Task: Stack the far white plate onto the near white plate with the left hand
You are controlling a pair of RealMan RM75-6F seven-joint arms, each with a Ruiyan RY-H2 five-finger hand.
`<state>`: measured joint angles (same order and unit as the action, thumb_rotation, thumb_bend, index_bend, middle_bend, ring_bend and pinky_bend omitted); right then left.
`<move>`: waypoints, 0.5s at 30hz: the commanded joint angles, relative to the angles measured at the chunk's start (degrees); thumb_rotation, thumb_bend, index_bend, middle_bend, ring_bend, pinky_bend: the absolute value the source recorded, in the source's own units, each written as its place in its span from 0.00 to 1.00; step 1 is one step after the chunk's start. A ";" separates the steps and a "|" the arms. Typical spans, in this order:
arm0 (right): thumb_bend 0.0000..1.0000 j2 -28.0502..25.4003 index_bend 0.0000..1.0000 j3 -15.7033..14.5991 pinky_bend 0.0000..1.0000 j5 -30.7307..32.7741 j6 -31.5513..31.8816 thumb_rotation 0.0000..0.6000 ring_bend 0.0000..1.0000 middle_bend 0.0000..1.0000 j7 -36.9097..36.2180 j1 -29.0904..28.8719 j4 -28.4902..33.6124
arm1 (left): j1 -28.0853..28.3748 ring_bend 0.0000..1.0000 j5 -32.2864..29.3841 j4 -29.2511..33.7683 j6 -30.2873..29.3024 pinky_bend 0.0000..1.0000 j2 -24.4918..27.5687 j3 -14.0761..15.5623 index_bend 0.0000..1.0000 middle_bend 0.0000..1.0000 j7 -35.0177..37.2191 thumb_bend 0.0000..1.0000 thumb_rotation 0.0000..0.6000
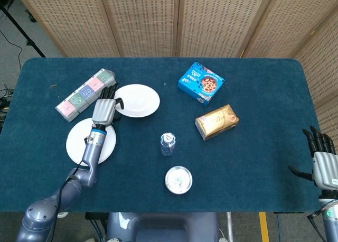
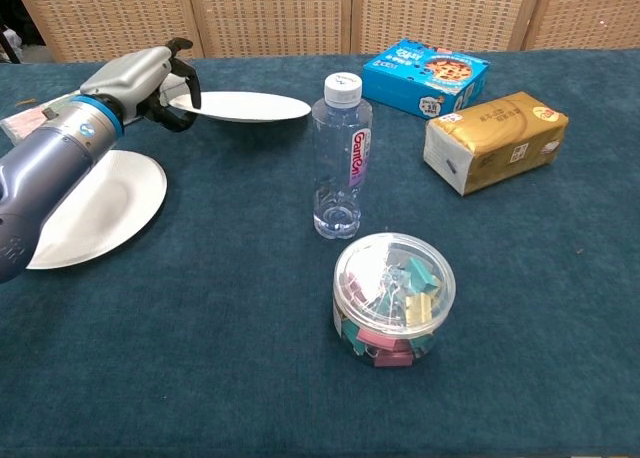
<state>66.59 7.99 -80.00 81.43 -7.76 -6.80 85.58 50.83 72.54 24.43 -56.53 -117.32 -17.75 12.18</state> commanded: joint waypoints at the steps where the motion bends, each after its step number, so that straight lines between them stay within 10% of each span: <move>1: 0.00 -0.03 0.00 -0.09 0.00 -0.24 0.18 1.00 0.00 0.00 0.09 0.03 0.18 | -1.49 0.00 0.80 2.24 -2.37 0.00 2.19 0.49 0.94 0.00 0.94 0.58 1.00; 15: 0.00 -0.06 0.00 -0.52 0.00 -1.31 0.76 1.00 0.00 0.00 1.11 0.03 1.41 | -7.80 0.00 4.67 14.29 -14.89 0.00 12.17 2.48 0.95 0.00 0.43 0.58 1.00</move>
<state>66.53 7.48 -81.30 82.19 -6.65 -6.77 86.99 44.58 76.28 36.22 -69.48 -106.92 -15.85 12.62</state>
